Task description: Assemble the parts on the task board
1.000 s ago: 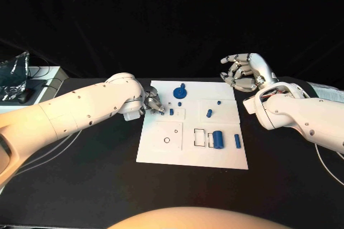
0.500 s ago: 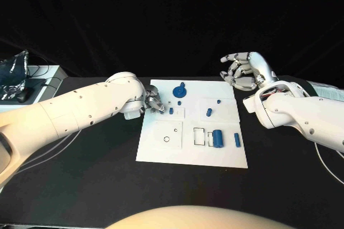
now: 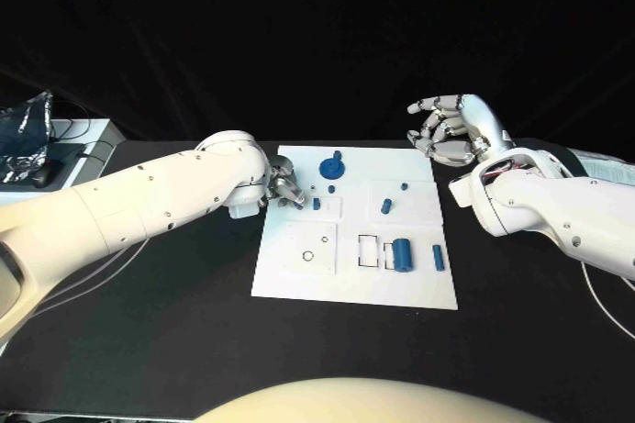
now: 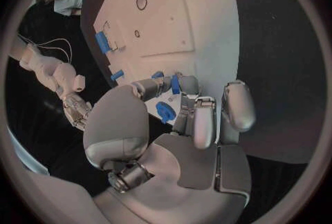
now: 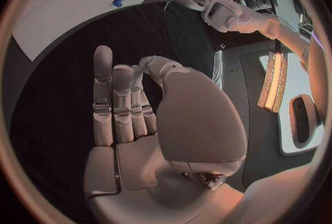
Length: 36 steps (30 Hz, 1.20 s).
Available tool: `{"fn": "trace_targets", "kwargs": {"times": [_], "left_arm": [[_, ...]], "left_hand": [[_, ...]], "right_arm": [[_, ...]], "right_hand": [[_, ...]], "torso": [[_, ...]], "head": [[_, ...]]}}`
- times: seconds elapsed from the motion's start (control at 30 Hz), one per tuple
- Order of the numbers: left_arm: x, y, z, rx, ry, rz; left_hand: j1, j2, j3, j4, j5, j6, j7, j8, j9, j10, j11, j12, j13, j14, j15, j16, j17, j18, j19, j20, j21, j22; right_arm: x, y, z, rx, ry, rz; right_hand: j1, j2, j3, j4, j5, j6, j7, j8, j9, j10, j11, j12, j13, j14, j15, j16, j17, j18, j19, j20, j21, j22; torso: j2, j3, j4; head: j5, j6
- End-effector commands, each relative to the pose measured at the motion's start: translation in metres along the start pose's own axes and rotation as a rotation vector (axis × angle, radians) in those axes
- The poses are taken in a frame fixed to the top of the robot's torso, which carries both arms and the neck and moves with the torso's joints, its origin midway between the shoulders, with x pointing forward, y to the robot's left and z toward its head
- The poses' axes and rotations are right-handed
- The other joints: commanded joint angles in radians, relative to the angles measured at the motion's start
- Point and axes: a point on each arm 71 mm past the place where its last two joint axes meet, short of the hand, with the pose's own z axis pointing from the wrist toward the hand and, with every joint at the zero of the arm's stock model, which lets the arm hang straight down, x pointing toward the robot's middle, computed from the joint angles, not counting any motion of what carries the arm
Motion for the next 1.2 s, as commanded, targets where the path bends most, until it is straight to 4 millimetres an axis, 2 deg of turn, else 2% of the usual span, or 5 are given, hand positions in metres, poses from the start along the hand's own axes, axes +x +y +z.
{"fn": "trace_targets", "kwargs": {"times": [0.03,0.23,0.6,1.2], "left_arm": [[0.0226,0.009,0.0059,-0.06,0.114,0.065],[0.0229,0.0094,0.0062,-0.064,0.114,0.072],[0.0224,0.0095,0.0068,-0.07,0.105,0.072],[0.0226,0.0081,0.0073,-0.079,0.09,0.096]], "left_hand": [[-0.015,0.0,0.016,-0.026,-0.001,0.009,0.003,-0.024,-0.003,-0.004,-0.001,0.003,0.0,0.079,-0.004,0.003,0.202,-0.014,0.001,-0.003,-0.003,-0.002],[-0.022,-0.004,0.0,-0.016,-0.002,0.011,0.004,-0.03,-0.009,-0.006,0.0,0.003,-0.003,0.078,-0.003,0.002,0.2,-0.013,0.0,-0.003,-0.004,-0.003],[-0.052,-0.014,-0.08,0.041,-0.008,0.013,0.013,-0.056,-0.034,-0.01,0.008,0.006,-0.005,0.078,0.003,0.001,0.199,-0.013,0.0,0.002,-0.007,-0.004],[-0.05,-0.015,-0.111,0.057,-0.01,0.016,0.015,-0.067,-0.045,-0.005,0.01,0.012,0.003,0.08,0.004,0.003,0.204,-0.015,0.006,0.003,-0.003,0.002]], "right_arm": [[0.0013,0.0013,-0.0002,-0.013,0.016,-0.004],[0.0011,0.0011,-0.0003,-0.013,0.016,-0.005],[0.001,0.0011,-0.0003,-0.013,0.016,-0.005],[0.0007,0.0008,-0.0005,-0.013,0.016,-0.005]], "right_hand": [[-0.007,-0.006,0.0,-0.007,0.005,0.002,0.007,0.005,0.001,-0.005,0.001,-0.002,-0.001,0.003,0.001,-0.006,0.001,0.011,0.006,0.0,-0.006,-0.001],[-0.007,-0.006,0.0,-0.007,0.005,0.002,0.007,0.005,0.001,-0.005,0.001,-0.002,-0.001,0.003,0.001,-0.006,0.001,0.011,0.006,0.0,-0.006,-0.001],[-0.006,-0.007,0.0,-0.009,0.004,0.002,0.008,0.005,0.001,-0.005,0.001,-0.002,-0.003,0.003,0.001,-0.01,-0.001,0.011,0.006,0.0,-0.006,-0.001],[-0.006,-0.007,0.0,-0.009,0.004,0.002,0.008,0.005,0.001,-0.005,0.001,-0.002,-0.003,0.003,0.001,-0.01,-0.001,0.011,0.006,0.0,-0.006,-0.001]], "torso": [[0.0,0.0005,0.0],[0.0,0.0006,-0.0007],[0.0,0.0005,-0.0002],[0.0,0.0002,-0.0006]], "head": [[0.001,-0.001],[0.002,-0.002],[0.001,-0.002],[0.001,-0.003]]}}
